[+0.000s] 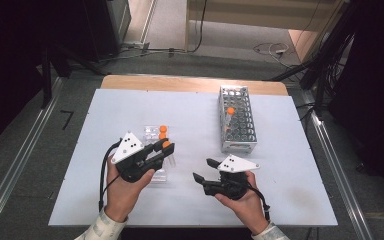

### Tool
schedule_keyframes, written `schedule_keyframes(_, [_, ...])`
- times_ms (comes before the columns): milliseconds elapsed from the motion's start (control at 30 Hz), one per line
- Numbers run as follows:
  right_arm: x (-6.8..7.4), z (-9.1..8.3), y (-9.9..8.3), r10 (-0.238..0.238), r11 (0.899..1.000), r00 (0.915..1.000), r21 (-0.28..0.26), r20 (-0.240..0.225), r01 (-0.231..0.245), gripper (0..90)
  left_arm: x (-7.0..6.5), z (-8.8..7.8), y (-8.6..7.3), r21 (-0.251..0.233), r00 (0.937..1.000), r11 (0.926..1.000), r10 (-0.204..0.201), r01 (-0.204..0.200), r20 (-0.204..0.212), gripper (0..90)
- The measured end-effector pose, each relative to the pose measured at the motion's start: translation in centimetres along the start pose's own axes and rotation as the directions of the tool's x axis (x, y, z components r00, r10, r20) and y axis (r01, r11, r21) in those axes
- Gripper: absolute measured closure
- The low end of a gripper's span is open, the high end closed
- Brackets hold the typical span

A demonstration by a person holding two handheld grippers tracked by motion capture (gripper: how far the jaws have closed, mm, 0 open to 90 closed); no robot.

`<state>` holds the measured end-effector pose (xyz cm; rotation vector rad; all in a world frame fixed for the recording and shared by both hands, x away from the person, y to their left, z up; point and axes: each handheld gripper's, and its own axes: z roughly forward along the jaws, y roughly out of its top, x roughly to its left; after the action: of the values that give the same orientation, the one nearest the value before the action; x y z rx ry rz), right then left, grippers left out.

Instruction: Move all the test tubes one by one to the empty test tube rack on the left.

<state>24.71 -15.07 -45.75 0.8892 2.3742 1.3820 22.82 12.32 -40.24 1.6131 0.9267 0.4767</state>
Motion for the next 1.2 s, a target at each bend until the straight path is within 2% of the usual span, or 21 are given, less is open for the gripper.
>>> schedule_keyframes(567, [0.0, 0.0, 0.0, 0.0, 1.0, 1.0, 0.0, 0.001, 0.0, 32.4, 1.4, -0.9, 0.5, -0.017, 0.9987, 0.9998, -0.009, 0.009, -0.05, 70.6])
schedule_keyframes(733, [0.0, 0.0, 0.0, 0.001, 1.0, 1.0, 0.001, 0.0, -0.001, 32.4, 1.7, -1.1, 0.6, -0.007, 0.9973, 0.9999, -0.011, 0.01, -0.073, 70.6])
schedule_keyframes(867, [0.0, 0.0, 0.0, 0.001, 1.0, 1.0, 0.003, -0.001, -0.001, 32.4, 1.9, -1.0, 0.5, -0.003, 0.9955, 1.0, -0.001, 0.001, -0.095, 70.5])
schedule_keyframes(1033, [0.0, 0.1, -0.1, -0.001, 1.0, 1.0, 0.003, 0.001, 0.001, 32.4, 2.0, -0.9, 0.3, -0.007, 0.9941, 0.9999, 0.014, -0.015, -0.108, 70.5])
schedule_keyframes(1200, [0.0, 0.1, -0.1, -0.002, 1.0, 1.0, 0.004, 0.0, 0.002, 32.4, 2.1, -0.5, -0.1, 0.011, 0.9932, 0.9998, 0.017, -0.015, -0.115, 70.5])
